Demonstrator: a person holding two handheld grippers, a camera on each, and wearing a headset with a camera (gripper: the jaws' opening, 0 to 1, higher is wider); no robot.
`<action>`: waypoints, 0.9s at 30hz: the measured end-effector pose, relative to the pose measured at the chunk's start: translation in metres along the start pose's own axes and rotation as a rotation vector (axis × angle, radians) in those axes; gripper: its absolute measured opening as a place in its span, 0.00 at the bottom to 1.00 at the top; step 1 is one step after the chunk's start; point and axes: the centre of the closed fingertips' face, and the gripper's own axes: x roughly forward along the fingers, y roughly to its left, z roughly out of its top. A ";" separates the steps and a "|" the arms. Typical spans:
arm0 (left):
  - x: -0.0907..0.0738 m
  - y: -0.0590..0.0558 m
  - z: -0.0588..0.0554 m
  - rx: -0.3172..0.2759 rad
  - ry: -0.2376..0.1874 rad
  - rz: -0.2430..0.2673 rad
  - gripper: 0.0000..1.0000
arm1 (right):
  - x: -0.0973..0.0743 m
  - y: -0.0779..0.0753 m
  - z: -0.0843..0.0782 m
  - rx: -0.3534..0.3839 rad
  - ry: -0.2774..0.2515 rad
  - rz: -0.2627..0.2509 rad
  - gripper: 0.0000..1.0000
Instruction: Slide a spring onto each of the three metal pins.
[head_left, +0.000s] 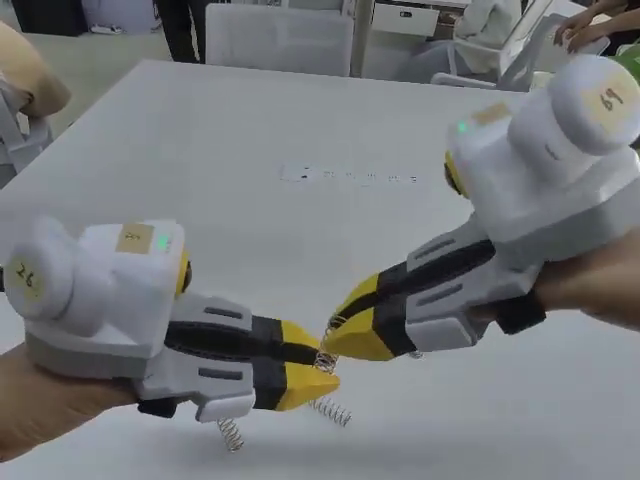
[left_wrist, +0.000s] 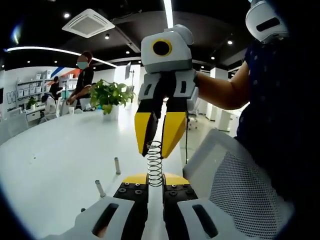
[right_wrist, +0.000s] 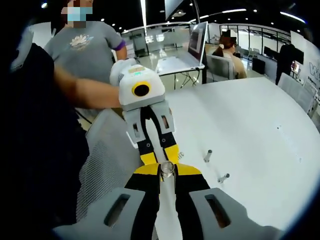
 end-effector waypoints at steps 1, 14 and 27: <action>0.001 -0.001 -0.001 0.004 0.007 -0.001 0.02 | 0.001 0.001 -0.001 -0.014 0.014 0.005 0.08; 0.010 -0.012 -0.019 0.078 0.138 -0.039 0.02 | 0.014 0.011 -0.027 -0.111 0.244 0.071 0.08; 0.011 -0.013 -0.015 0.060 0.133 -0.037 0.01 | 0.018 0.009 -0.034 -0.128 0.293 0.074 0.08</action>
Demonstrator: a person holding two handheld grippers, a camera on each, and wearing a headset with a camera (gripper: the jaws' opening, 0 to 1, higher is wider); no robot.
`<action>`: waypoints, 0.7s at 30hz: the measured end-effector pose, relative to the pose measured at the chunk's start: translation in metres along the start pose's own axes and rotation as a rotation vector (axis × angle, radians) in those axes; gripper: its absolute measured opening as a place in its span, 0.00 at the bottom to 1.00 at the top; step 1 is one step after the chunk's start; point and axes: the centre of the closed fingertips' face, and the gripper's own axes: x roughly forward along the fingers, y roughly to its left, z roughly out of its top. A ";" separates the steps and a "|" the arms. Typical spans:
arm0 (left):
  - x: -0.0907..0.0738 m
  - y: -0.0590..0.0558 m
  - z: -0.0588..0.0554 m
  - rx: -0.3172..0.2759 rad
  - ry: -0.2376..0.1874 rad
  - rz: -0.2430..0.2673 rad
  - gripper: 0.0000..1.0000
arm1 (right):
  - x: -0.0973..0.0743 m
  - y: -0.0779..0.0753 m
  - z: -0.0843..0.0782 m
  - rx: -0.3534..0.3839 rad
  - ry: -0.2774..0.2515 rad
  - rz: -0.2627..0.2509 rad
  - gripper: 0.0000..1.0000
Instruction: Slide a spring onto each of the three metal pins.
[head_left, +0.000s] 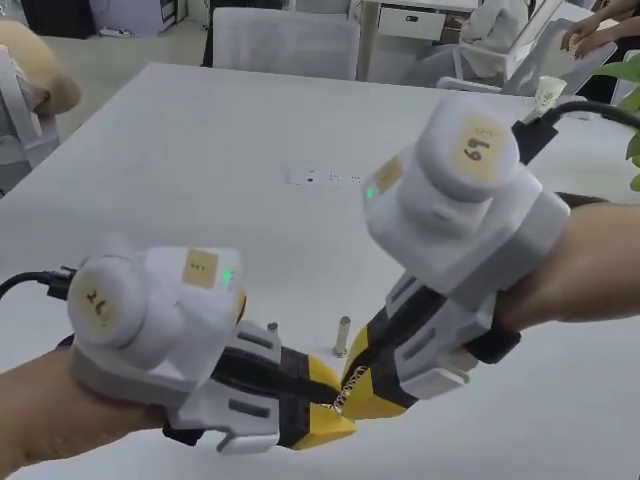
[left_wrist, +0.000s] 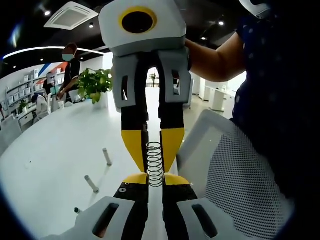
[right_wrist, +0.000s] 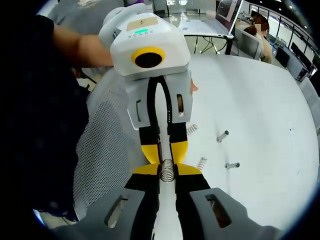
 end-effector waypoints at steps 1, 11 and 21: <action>0.000 0.000 0.000 -0.002 0.001 -0.001 0.01 | 0.000 0.000 -0.001 0.001 0.003 0.002 0.08; -0.001 0.005 0.000 -0.020 -0.041 0.017 0.04 | 0.000 -0.004 -0.001 0.004 0.013 -0.021 0.08; -0.005 0.006 -0.008 -0.054 -0.028 0.023 0.27 | -0.003 -0.010 -0.002 0.006 0.016 -0.047 0.08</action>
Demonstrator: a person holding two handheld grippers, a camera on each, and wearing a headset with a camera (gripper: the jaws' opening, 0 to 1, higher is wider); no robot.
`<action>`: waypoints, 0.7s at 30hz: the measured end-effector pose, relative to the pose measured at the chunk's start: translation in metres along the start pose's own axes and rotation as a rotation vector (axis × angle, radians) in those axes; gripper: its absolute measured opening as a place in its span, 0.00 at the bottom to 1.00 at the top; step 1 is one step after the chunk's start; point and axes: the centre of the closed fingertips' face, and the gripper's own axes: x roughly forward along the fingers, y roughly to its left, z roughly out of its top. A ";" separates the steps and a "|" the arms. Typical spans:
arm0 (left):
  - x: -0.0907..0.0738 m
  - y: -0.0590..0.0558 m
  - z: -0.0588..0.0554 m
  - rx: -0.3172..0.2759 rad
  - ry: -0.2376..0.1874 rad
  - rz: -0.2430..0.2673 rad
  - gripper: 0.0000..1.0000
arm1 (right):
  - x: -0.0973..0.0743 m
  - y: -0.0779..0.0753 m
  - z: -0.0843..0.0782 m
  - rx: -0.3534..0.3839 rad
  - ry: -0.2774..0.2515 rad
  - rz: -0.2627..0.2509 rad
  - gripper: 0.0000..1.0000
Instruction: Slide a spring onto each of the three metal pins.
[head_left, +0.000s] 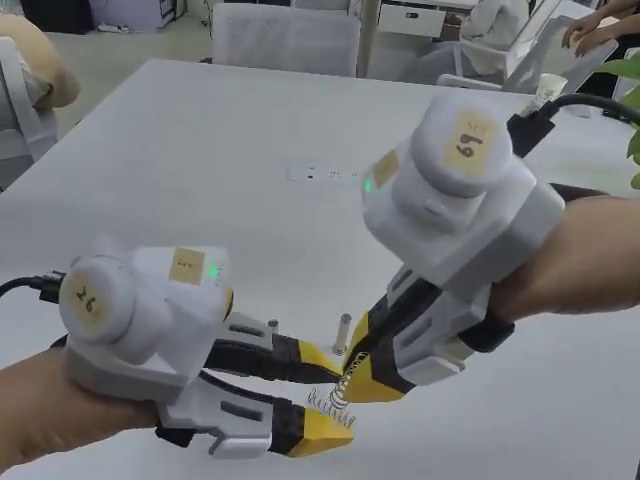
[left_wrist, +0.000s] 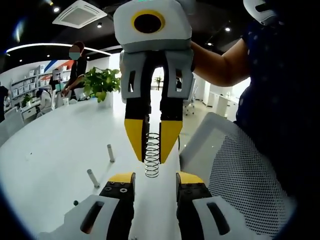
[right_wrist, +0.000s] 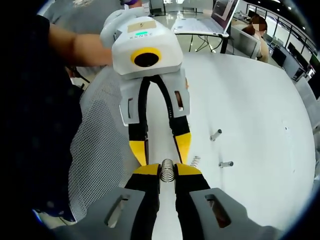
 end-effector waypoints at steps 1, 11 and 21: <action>-0.002 0.001 -0.002 -0.001 0.003 0.004 0.28 | -0.001 -0.001 0.000 0.003 -0.002 -0.003 0.08; -0.018 0.007 -0.019 -0.049 0.022 0.037 0.43 | -0.007 -0.009 -0.006 0.023 0.001 -0.028 0.08; -0.038 0.021 -0.051 -0.100 0.039 0.113 0.51 | -0.015 -0.017 -0.017 0.057 0.005 -0.060 0.08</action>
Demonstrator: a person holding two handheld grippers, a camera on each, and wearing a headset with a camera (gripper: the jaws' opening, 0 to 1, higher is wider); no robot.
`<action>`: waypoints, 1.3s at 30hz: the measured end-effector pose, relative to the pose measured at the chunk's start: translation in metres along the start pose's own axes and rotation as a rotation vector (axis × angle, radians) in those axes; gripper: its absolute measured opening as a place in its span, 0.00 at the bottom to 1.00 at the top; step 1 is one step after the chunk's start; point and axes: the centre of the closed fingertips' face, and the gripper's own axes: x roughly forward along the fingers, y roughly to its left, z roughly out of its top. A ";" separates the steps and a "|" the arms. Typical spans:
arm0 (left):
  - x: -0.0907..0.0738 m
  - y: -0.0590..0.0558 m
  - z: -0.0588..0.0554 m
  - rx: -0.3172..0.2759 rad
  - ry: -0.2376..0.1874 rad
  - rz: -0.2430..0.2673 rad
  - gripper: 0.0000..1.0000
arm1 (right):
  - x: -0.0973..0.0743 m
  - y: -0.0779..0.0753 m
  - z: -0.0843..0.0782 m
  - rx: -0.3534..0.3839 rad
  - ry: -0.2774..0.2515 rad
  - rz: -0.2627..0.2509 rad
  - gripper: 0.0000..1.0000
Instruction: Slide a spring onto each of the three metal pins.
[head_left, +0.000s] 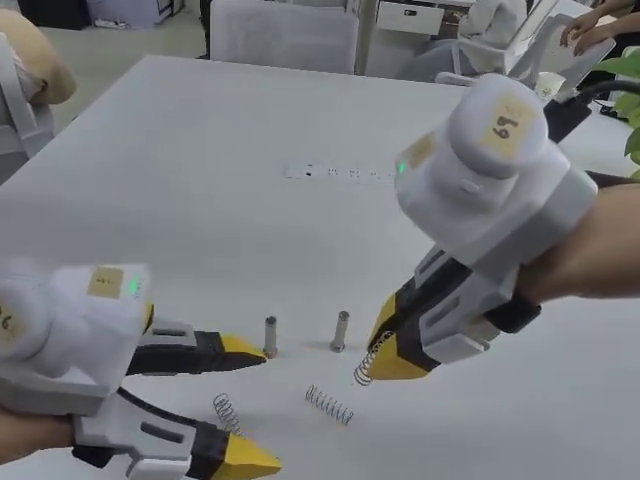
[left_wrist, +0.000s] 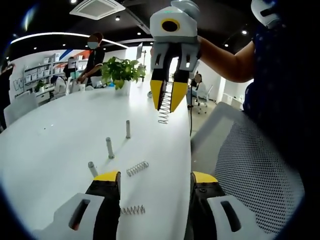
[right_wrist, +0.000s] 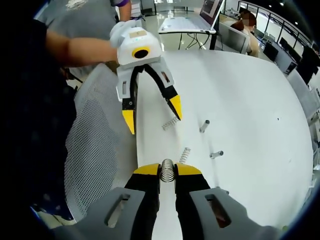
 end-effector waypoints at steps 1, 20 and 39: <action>-0.001 0.002 -0.002 -0.004 0.001 0.007 0.52 | 0.000 -0.001 -0.001 0.001 0.001 -0.002 0.08; -0.010 0.035 -0.023 -0.024 -0.014 0.151 0.65 | -0.036 -0.049 -0.026 0.110 -0.002 -0.118 0.08; -0.014 0.040 -0.018 -0.019 -0.035 0.181 0.70 | -0.021 -0.104 -0.073 0.208 0.108 -0.192 0.08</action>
